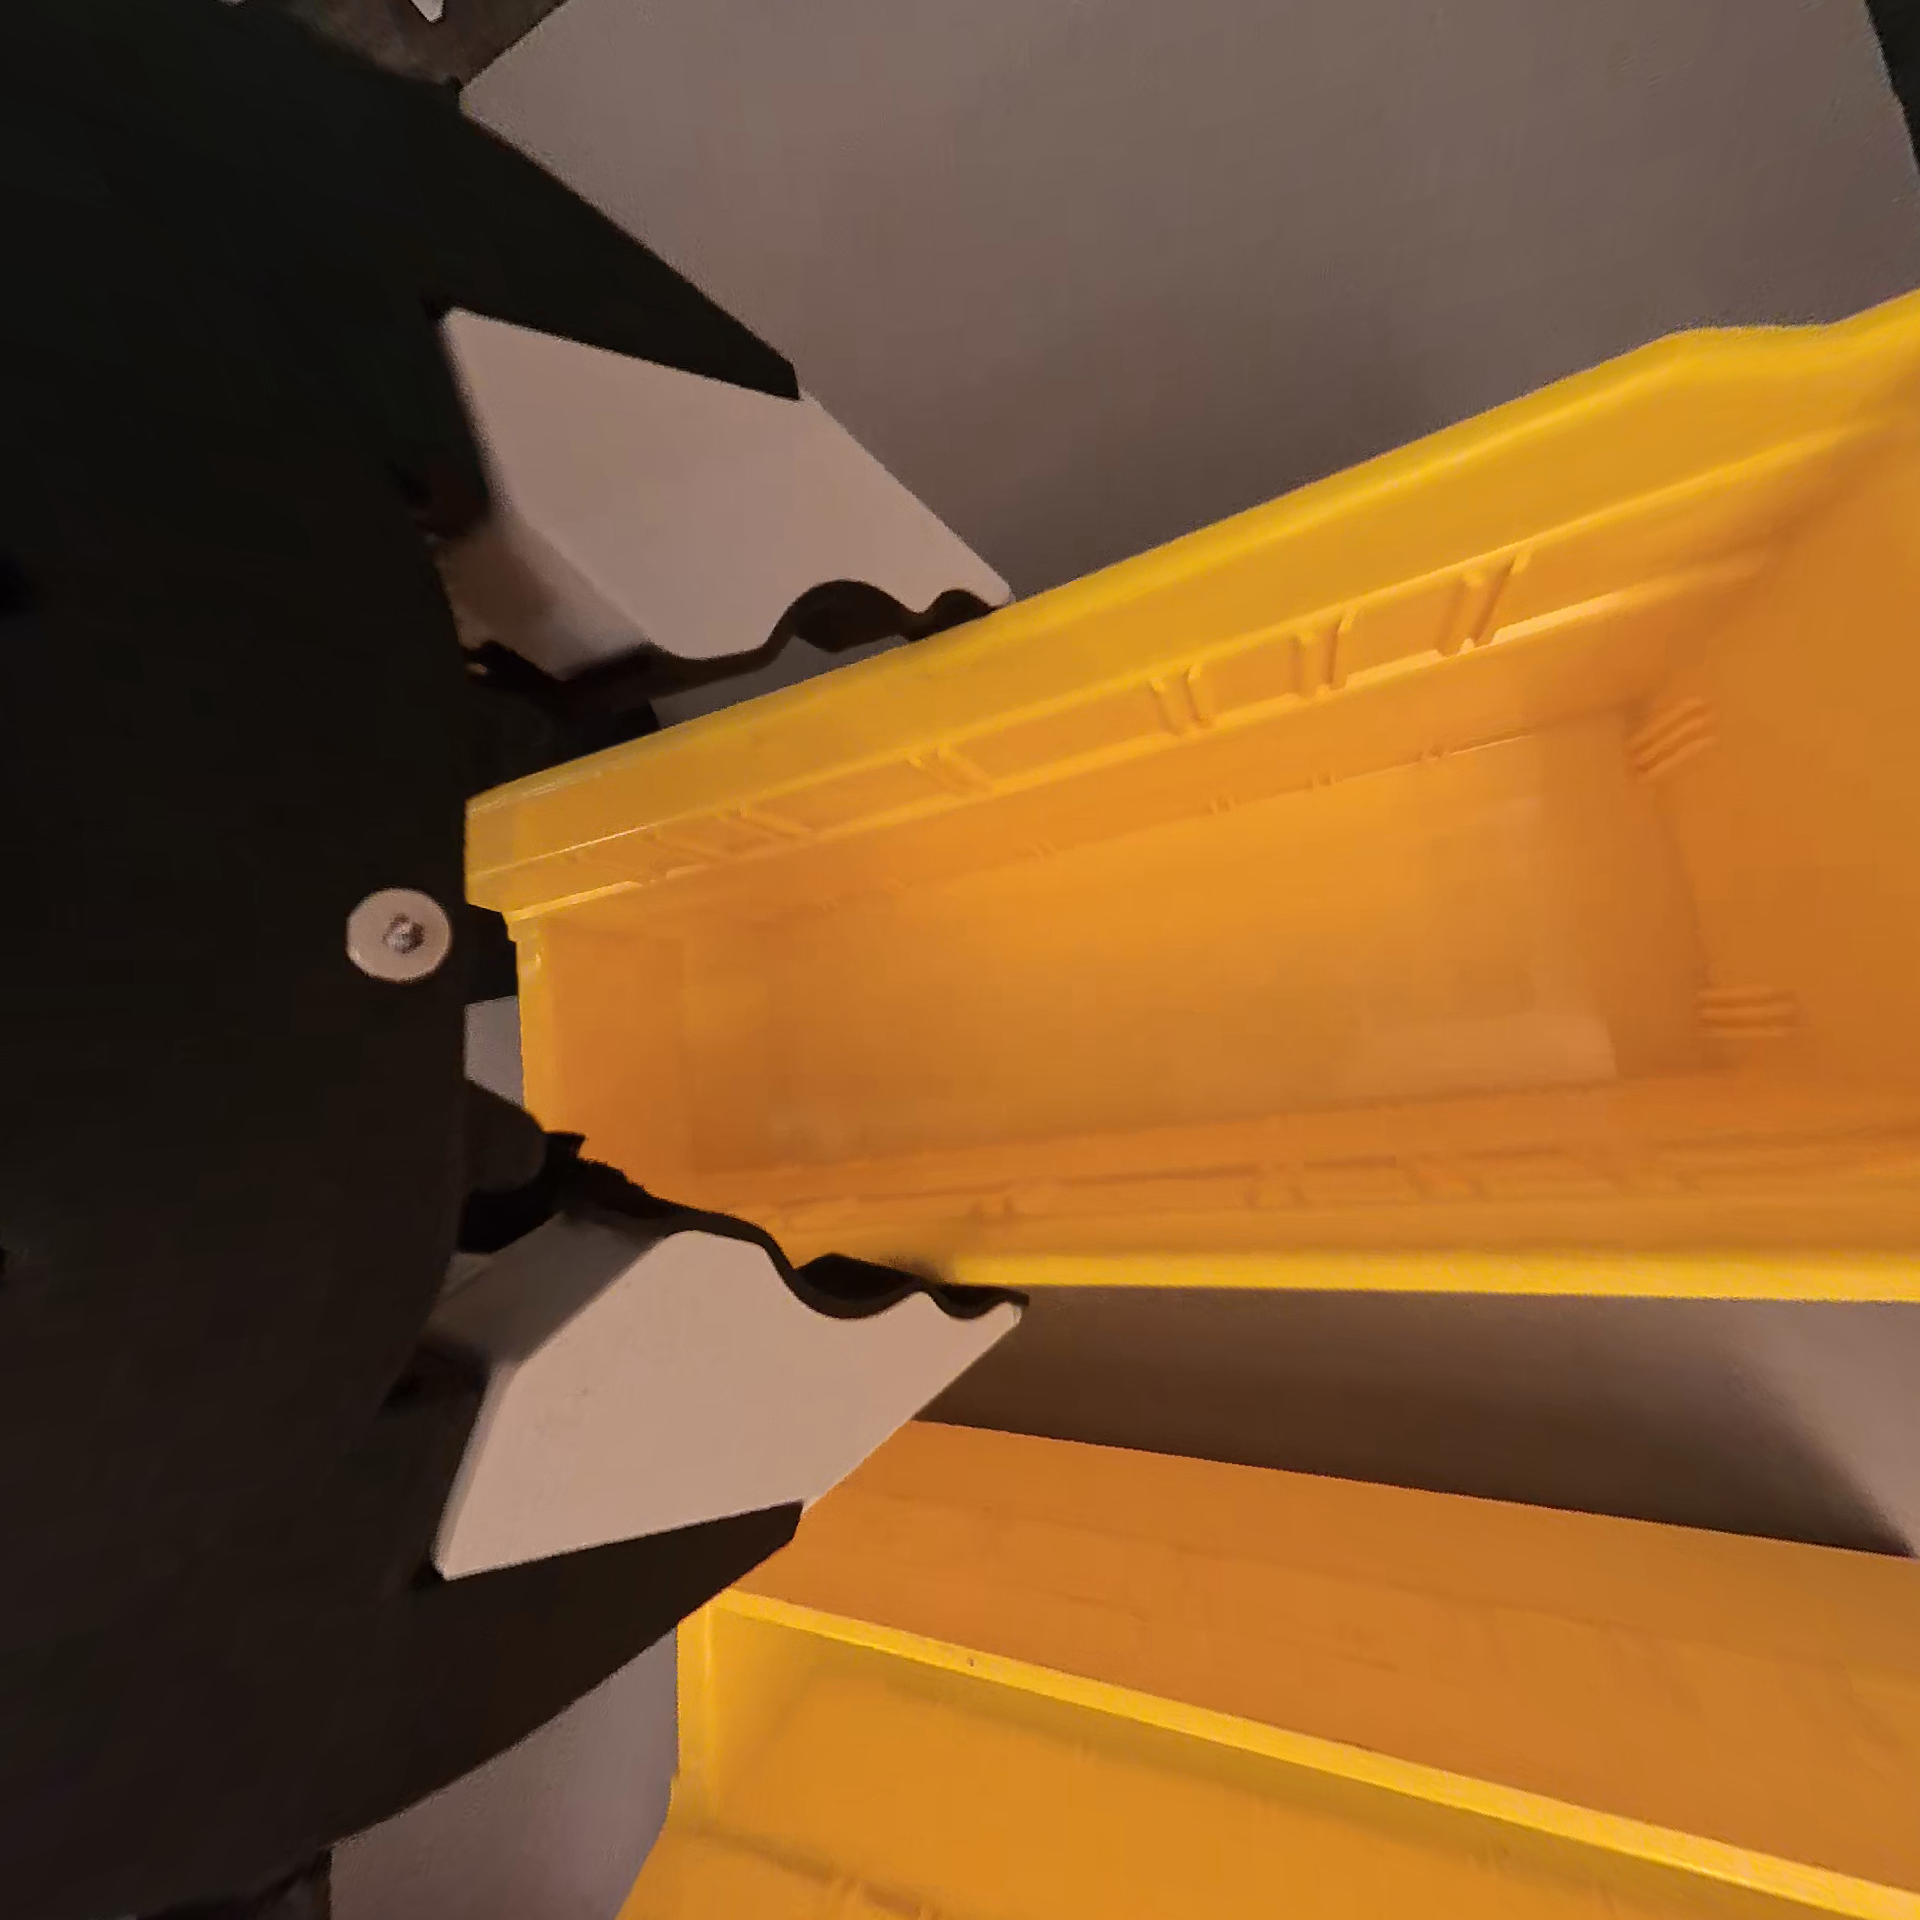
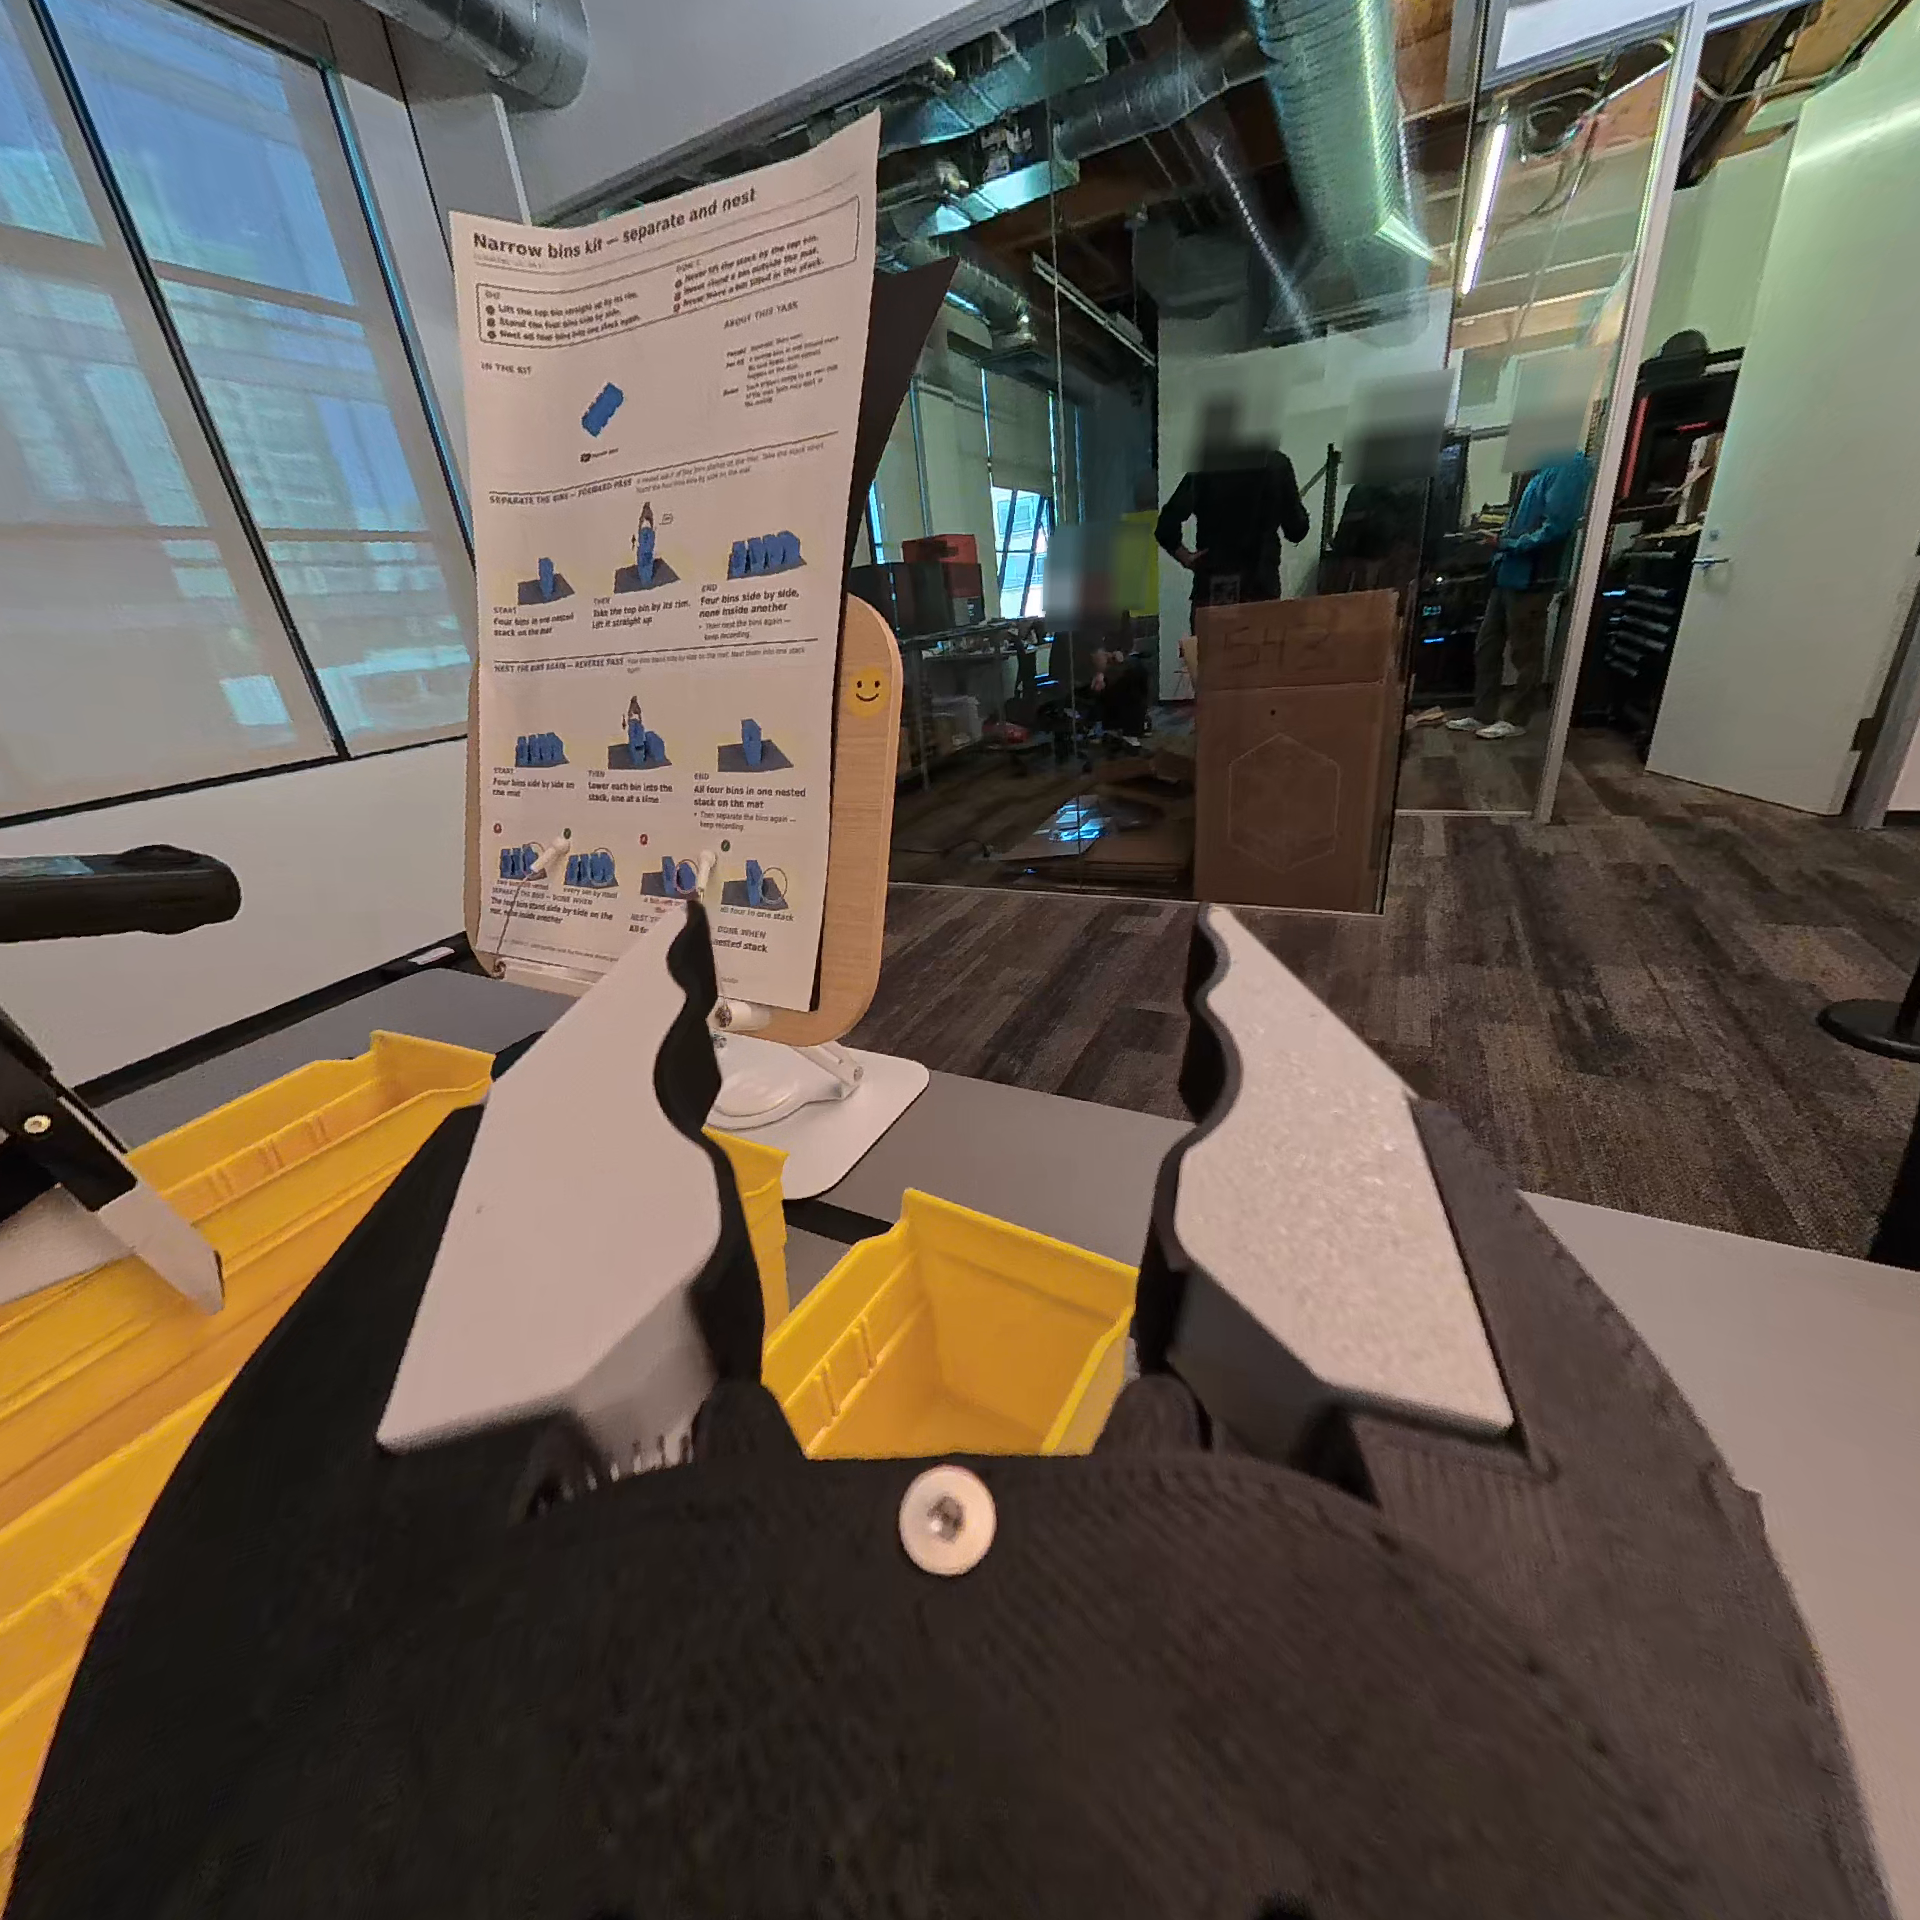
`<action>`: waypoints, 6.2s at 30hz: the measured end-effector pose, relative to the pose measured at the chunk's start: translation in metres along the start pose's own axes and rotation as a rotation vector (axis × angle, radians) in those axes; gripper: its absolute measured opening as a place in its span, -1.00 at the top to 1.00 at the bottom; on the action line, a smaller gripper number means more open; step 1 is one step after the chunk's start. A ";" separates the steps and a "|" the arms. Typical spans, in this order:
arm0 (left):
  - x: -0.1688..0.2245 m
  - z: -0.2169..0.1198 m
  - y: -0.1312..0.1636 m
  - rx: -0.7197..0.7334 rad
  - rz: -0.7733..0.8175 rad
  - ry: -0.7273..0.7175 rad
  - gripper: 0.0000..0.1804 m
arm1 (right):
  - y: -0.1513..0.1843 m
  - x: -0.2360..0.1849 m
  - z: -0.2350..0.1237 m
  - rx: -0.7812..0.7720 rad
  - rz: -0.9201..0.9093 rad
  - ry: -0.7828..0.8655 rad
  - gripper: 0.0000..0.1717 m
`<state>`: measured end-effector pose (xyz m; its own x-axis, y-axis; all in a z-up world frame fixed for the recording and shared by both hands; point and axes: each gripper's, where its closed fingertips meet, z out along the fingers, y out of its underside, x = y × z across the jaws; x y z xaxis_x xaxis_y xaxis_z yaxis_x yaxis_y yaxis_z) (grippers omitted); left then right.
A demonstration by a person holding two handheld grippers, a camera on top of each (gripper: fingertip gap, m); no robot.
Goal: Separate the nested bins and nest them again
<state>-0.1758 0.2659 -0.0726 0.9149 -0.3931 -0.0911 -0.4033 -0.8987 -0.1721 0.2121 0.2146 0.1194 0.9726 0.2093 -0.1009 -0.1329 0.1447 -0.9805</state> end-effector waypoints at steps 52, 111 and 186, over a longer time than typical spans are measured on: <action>-0.175 -0.008 0.039 -0.144 -0.047 -0.088 -0.34 | 0.024 -0.008 0.014 -0.123 -0.054 -0.019 -0.04; -0.147 -0.284 0.031 1.555 0.115 0.134 0.10 | 0.064 -0.302 0.048 -0.718 0.213 -0.226 -0.31; -0.135 -0.288 0.062 1.527 0.151 0.409 0.19 | 0.229 -0.042 -0.054 -1.476 0.222 0.502 -0.55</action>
<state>-0.3205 0.2076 0.2113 0.7073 -0.7067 0.0172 0.1087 0.0848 -0.9904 0.1510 0.1872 -0.1102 0.9611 -0.2761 -0.0087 -0.2721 -0.9409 -0.2015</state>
